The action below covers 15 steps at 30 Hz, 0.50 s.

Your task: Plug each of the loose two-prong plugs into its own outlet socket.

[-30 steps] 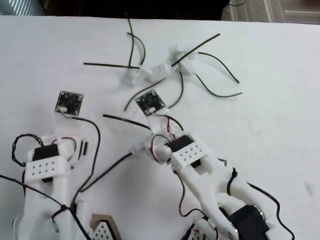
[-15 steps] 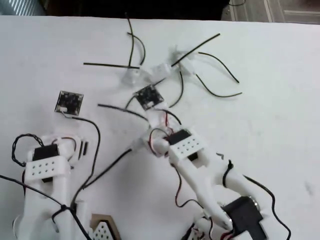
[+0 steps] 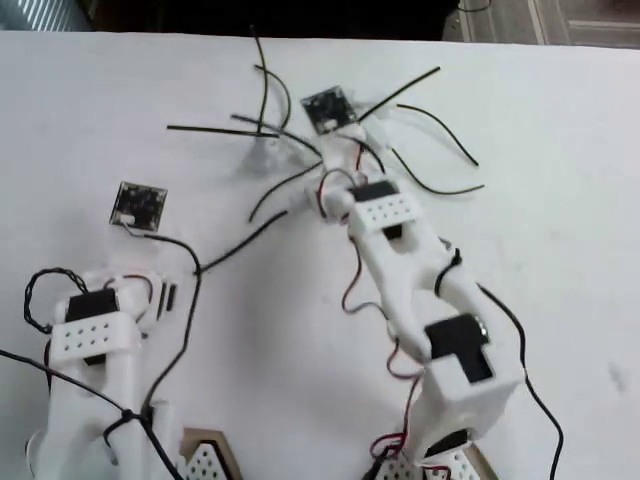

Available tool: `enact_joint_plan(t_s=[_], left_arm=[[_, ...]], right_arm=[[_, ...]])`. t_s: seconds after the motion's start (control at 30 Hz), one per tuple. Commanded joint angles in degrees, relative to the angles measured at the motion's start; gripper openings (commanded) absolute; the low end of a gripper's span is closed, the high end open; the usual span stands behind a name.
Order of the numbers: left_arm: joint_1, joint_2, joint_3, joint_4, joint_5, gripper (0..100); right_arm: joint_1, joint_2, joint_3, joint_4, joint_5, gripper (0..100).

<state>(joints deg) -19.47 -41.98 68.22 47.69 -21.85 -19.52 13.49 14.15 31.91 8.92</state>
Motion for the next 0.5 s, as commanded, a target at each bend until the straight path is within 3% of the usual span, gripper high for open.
enact_joint_plan(t_s=[0.0, 0.23, 0.33, 0.47], left_arm=[[0.7, -1.5, -0.3, -1.8, -0.1, 18], [1.2, -1.5, -0.3, -1.9, -0.1, 18], [1.2, -1.5, -0.3, -1.9, -0.1, 18], [1.8, -1.5, -0.3, -1.9, -0.1, 18]], right_arm=[[2.6, 5.8, -11.3, 0.0, 0.3, 3.4], [2.5, 5.7, -19.5, 17.9, 0.0, 33.7], [2.6, 3.4, -21.5, 23.8, 0.0, 28.6], [2.9, -1.0, -22.1, 29.7, 0.2, 11.4]])
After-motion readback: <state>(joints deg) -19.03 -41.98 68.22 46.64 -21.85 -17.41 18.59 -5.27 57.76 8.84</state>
